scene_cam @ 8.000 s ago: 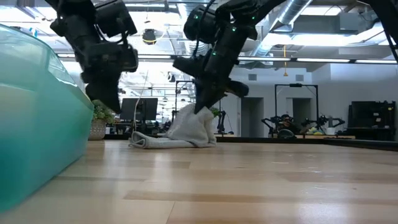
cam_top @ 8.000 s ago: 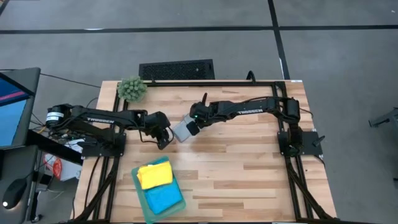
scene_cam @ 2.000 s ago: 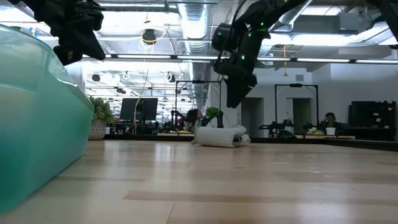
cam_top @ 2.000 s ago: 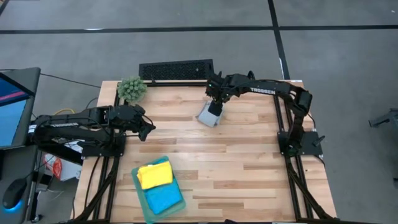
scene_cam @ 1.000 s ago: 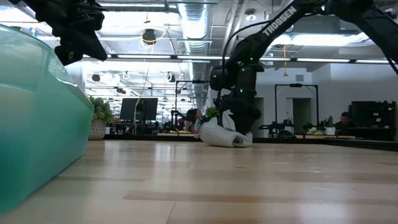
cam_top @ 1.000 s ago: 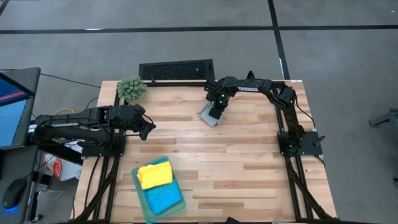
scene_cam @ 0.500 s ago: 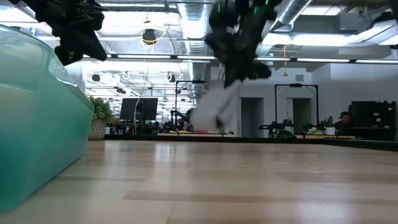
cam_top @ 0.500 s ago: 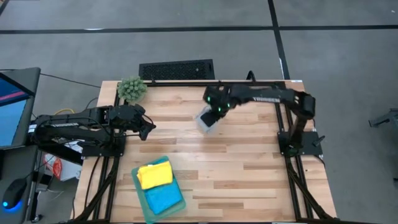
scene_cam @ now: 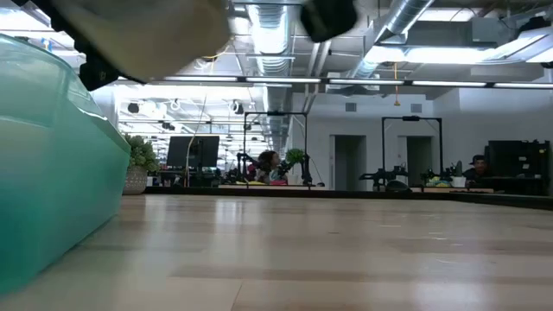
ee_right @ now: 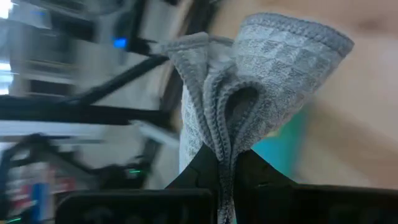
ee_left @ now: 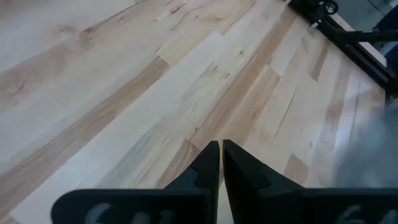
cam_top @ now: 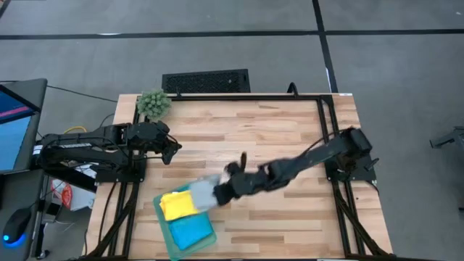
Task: Fold microfiber towels
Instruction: Put the folded gray towel into the blue bin
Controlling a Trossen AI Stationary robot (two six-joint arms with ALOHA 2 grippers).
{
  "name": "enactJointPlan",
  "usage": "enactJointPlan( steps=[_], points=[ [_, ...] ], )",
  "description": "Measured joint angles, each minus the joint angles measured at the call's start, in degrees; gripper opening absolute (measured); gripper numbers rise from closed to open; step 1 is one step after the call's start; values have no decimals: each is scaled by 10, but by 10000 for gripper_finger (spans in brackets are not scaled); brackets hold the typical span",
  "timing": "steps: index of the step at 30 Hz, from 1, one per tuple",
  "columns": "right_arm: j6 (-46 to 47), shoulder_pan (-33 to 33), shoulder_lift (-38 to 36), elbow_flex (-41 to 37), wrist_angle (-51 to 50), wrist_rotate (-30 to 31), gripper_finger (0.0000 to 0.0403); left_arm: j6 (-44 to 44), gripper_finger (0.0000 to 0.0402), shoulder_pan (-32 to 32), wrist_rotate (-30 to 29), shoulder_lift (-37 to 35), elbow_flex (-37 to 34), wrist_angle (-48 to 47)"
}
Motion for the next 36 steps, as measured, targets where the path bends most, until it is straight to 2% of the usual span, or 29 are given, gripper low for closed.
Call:
enactJointPlan(
  steps=[4,9,13,20,25,36],
  points=[
    [20,19,66,5,152,7,31,-2,12,0,10,0,0,-1],
    [18,30,158,73,203,-13,31,-9,12,0,15,-6,0,-4],
    [17,50,226,148,201,-45,31,-32,12,0,15,-10,1,-5],
    [34,87,294,251,133,-45,31,-54,12,0,36,-10,1,-6],
    [48,95,331,263,102,-47,31,-56,12,0,31,-10,1,-6],
    [44,86,320,266,48,-23,31,-82,12,0,30,-10,1,-5]
  ],
)
